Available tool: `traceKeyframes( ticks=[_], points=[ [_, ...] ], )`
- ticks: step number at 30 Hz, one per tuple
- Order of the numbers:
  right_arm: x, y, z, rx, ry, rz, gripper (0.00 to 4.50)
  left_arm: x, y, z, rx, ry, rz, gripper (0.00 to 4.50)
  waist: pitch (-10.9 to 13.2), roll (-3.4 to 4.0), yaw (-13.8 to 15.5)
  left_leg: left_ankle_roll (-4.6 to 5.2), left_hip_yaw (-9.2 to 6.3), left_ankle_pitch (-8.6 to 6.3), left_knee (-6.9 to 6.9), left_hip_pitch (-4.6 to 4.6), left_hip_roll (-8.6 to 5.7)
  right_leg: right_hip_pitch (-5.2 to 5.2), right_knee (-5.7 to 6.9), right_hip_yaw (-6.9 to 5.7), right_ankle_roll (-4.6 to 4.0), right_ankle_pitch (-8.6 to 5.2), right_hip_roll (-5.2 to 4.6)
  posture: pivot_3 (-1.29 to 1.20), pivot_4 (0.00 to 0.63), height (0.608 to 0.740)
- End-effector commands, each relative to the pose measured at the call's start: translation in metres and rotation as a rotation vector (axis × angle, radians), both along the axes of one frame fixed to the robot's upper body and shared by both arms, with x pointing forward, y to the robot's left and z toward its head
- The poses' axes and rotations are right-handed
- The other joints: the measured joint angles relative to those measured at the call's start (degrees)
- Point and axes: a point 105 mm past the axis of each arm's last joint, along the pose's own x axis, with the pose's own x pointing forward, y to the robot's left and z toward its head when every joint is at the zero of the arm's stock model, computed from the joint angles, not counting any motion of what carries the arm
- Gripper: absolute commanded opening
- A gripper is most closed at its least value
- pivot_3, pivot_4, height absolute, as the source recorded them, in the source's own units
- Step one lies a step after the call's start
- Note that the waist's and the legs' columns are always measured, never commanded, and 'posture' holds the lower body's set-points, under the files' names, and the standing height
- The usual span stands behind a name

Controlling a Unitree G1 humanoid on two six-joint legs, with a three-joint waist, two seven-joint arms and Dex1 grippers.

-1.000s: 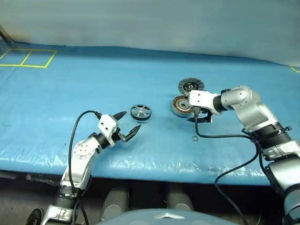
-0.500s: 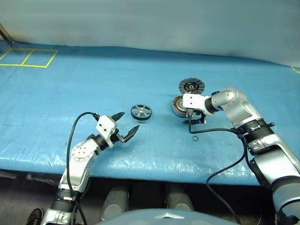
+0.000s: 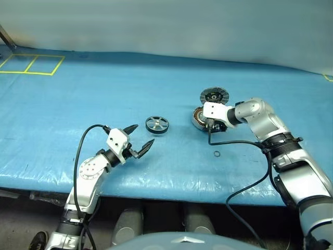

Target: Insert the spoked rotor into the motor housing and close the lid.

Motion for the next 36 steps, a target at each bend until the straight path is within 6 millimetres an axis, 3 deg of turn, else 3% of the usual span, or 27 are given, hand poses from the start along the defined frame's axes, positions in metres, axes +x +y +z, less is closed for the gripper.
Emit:
traceKeyframes(
  ticks=[1,7,18,24,34,36],
  points=[
    [-0.010,0.007,-0.003,0.006,-0.013,0.037,2.20,0.001,0.001,0.015,0.003,-0.062,-0.002,4.44,0.0,0.00,-0.1,0.00,0.00,0.00,0.00,0.00,0.00,0.00,0.00,0.01,0.00,0.00,0.00,0.00,0.150,0.740],
    [-0.052,0.041,-0.011,0.041,0.018,0.177,2.20,0.000,0.004,0.013,0.007,-0.056,0.006,4.44,0.0,0.03,-0.2,0.00,-0.02,-0.01,-0.07,-0.01,0.02,-0.05,0.00,0.00,0.00,-0.01,0.01,0.00,0.150,0.740],
    [-0.081,0.077,-0.020,0.127,0.008,0.109,2.20,-0.001,0.006,0.010,0.016,-0.048,0.016,4.44,-0.1,-0.11,-0.6,-0.05,-0.02,0.03,0.05,0.07,0.08,-0.01,0.12,0.00,-0.01,-0.02,0.05,0.00,0.150,0.740],
    [-0.106,0.099,-0.025,0.147,0.041,0.186,2.20,-0.001,0.008,0.010,0.015,-0.045,0.024,4.44,-0.1,-0.12,-0.6,-0.05,-0.03,0.03,0.02,0.08,0.09,-0.04,0.14,-0.01,-0.04,-0.03,0.06,0.00,0.150,0.740],
    [-0.110,0.102,-0.031,0.124,0.062,0.183,2.20,-0.002,0.009,0.009,0.016,-0.040,0.029,4.44,-0.2,-0.22,-0.6,-0.06,-0.04,0.03,0.02,0.08,0.09,-0.03,0.13,-0.02,-0.04,-0.03,0.06,0.00,0.150,0.740],
    [-0.109,0.102,-0.031,0.127,0.061,0.174,2.94,-0.002,0.009,0.009,0.017,-0.041,0.030,4.44,-0.2,-0.24,-0.6,-0.06,-0.04,0.03,0.02,0.08,0.09,-0.03,0.13,-0.02,-0.04,-0.03,0.06,0.00,0.150,0.740]
  ],
)
